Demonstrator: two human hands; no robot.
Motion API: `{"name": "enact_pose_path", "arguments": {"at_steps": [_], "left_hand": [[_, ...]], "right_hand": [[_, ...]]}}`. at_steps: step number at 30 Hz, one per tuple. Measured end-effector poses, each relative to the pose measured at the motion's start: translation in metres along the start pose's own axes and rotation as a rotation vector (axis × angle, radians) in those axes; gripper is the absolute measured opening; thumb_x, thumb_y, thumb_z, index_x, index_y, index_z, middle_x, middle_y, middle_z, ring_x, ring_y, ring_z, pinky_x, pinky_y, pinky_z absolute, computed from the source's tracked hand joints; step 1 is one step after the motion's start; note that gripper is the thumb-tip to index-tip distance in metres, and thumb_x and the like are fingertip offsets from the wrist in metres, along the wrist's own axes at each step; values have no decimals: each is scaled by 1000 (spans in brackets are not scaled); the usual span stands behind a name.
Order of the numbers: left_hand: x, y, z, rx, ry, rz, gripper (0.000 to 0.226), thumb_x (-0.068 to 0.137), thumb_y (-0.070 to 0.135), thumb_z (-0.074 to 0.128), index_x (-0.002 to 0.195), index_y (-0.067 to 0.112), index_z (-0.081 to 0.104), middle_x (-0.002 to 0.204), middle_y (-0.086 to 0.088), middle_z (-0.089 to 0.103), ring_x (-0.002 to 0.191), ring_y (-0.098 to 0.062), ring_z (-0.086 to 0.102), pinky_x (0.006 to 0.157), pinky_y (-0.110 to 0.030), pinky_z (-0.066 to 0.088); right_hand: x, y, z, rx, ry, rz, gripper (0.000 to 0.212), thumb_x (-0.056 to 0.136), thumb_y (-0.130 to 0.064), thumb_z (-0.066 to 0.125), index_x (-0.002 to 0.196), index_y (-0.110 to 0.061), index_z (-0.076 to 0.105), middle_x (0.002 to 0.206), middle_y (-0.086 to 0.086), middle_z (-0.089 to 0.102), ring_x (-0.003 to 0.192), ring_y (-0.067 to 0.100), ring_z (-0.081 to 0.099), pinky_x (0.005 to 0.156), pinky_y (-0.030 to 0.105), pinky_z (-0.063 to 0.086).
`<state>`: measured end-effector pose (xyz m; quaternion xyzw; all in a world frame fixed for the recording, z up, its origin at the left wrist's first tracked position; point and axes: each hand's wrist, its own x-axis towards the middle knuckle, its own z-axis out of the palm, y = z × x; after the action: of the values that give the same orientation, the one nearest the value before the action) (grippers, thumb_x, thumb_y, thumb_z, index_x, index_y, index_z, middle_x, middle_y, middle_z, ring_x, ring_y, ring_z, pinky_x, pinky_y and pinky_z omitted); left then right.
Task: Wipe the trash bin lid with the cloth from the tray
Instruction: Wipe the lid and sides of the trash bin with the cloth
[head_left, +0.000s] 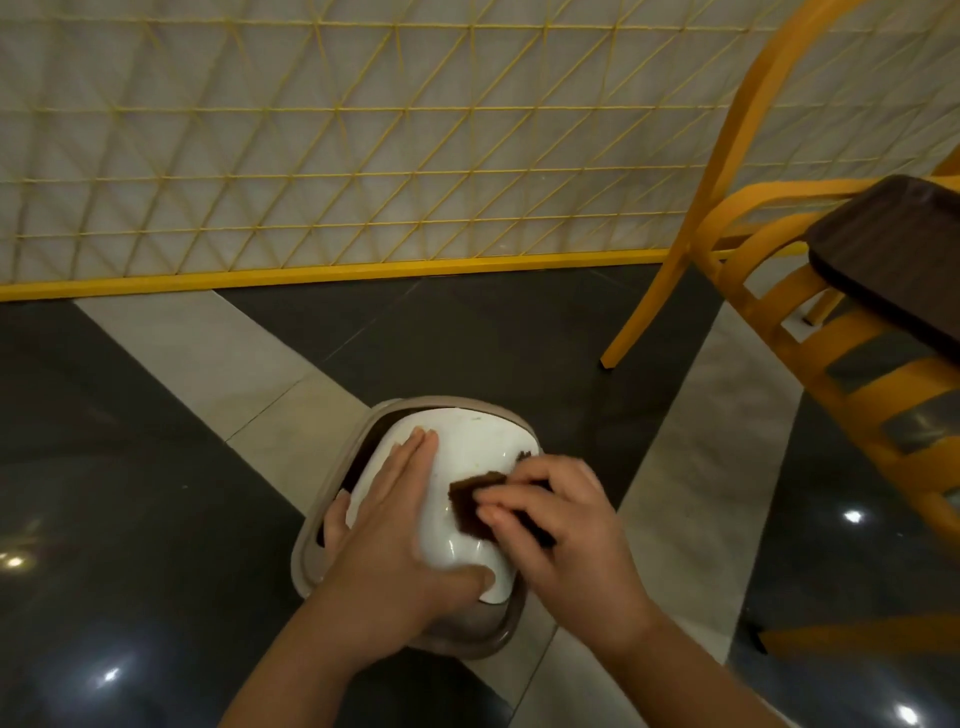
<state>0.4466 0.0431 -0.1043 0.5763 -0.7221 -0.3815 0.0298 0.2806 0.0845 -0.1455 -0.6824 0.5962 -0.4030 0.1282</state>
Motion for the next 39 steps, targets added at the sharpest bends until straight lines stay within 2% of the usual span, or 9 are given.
{"name": "enact_pose_path", "arguments": {"at_steps": [7, 10, 13, 18, 24, 28, 31, 36, 39], "left_hand": [[9, -2, -1, 47, -51, 47, 112, 73, 55, 66, 140, 45, -23, 150, 27, -20, 140, -2, -9, 116, -40, -11], [11, -5, -2, 22, -59, 79, 110, 74, 52, 66, 140, 46, -21, 148, 31, -20, 136, 6, -8, 116, -41, -11], [10, -6, -2, -21, -52, 92, 109, 73, 50, 68, 141, 48, -17, 146, 35, -17, 131, 11, -6, 116, -38, -13], [10, 2, -4, 71, -114, 53, 108, 79, 51, 63, 139, 44, -26, 149, 26, -23, 139, -5, -12, 114, -39, -11], [16, -3, 4, -25, -29, 92, 52, 94, 47, 12, 139, 50, -14, 150, 31, -17, 131, 17, -18, 116, -38, -14], [18, -13, 17, 160, 74, 119, 63, 71, 60, -17, 132, 52, -28, 149, 30, -24, 133, 13, -23, 116, -43, -9], [17, -12, 17, 116, 76, 105, 64, 66, 63, -17, 129, 56, -26, 147, 32, -24, 132, 15, -21, 116, -41, -10], [17, -4, 26, 171, 136, 84, 58, 83, 62, -14, 136, 46, -30, 151, 25, -24, 137, 6, -20, 118, -43, -6], [15, 2, 26, 145, 162, 60, 57, 81, 63, -17, 134, 49, -27, 150, 27, -22, 136, 9, -19, 117, -41, -8]], "right_hand": [[49, 17, 5, -110, 85, 285, 22, 92, -30, 58, 109, -24, 71, 104, -10, 55, 102, 5, 47, 90, 23, 46], [24, 1, 0, -129, -49, 11, 26, 91, -33, 56, 111, -24, 70, 107, -6, 58, 104, 6, 47, 89, 16, 39], [29, 8, -4, -141, -141, -149, 24, 91, -32, 57, 107, -22, 73, 103, -2, 61, 100, 11, 52, 87, 20, 41], [64, 17, 5, -166, 20, 199, 23, 93, -29, 56, 110, -23, 71, 105, -8, 54, 100, 4, 42, 86, 16, 41], [-30, -9, 30, 16, 209, 256, 33, 92, -36, 47, 123, -35, 59, 122, -12, 49, 117, 7, 44, 101, 12, 32], [-74, -23, 38, 72, 196, 212, 32, 89, -37, 52, 120, -45, 54, 123, -20, 46, 117, 5, 49, 98, 14, 38], [-53, -12, 33, 66, 222, 222, 27, 90, -32, 51, 113, -43, 57, 118, -21, 47, 114, 3, 48, 96, 17, 39], [-6, -4, 27, 312, 349, 559, 30, 95, -15, 53, 101, -44, 57, 114, -14, 51, 109, -3, 49, 91, 5, 39], [-45, -24, 46, 231, 407, 512, 22, 91, -29, 53, 105, -46, 55, 118, -14, 50, 113, -2, 49, 93, 4, 35]]}}
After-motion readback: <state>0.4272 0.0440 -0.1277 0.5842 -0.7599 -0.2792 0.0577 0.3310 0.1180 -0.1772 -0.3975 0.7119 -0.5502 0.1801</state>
